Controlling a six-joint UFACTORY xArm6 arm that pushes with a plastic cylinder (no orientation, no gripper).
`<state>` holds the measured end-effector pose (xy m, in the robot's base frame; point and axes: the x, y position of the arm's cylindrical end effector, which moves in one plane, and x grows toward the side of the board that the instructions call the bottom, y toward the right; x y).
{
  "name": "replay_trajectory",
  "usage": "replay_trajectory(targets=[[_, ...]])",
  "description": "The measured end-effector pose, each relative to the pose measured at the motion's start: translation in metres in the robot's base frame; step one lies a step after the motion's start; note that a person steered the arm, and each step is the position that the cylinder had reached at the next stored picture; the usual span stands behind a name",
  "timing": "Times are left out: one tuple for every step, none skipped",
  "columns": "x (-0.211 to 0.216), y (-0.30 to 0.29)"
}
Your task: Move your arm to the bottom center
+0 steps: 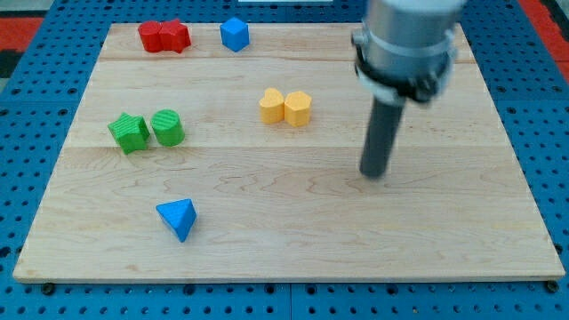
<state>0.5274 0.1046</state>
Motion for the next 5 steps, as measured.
replay_trajectory(targets=[[0.071,-0.026],[0.091,-0.075],[0.091,-0.125],[0.086,-0.212],[0.07,-0.242]])
